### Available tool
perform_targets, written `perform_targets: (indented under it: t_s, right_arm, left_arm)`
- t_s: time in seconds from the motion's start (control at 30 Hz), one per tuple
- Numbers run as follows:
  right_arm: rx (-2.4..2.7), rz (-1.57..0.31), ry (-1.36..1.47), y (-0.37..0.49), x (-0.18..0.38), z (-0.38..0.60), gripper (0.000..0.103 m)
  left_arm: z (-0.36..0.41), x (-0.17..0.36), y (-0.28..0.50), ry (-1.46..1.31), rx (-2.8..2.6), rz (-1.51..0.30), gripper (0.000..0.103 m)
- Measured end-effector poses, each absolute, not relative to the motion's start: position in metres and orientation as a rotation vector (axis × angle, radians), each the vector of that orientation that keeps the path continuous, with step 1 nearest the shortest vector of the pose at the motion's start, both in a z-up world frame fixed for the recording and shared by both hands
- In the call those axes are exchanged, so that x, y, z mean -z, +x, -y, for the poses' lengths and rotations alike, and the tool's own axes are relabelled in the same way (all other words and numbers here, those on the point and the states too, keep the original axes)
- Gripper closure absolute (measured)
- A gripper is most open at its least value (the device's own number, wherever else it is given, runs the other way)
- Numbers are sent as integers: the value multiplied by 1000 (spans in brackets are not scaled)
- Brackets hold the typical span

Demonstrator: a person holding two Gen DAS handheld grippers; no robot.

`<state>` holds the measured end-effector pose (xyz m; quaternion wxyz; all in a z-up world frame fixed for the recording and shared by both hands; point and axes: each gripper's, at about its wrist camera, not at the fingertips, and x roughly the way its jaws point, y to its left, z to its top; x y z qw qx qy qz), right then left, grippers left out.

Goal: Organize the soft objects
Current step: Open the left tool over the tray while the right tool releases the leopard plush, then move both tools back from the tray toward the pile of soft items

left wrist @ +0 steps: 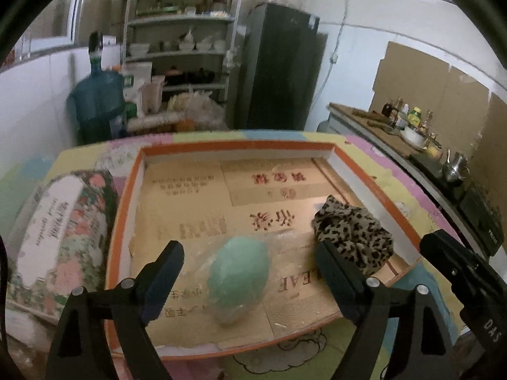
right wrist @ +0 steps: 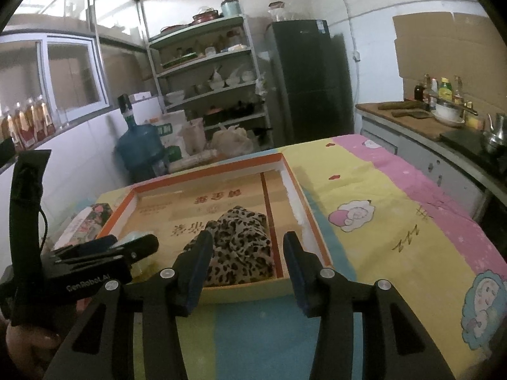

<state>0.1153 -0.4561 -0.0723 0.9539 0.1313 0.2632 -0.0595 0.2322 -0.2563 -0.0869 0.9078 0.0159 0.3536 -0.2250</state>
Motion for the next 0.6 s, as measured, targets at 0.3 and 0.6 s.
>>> perform_targets:
  t_s: [0.3,0.6]
  right_arm:
    - [129,-454,267,82,55,440,54]
    - [97,-386,232,51,40,398,38]
  left_arm:
    - [236,56,197,40,449,-599,17]
    - [184,33,148,26,390,-471,25]
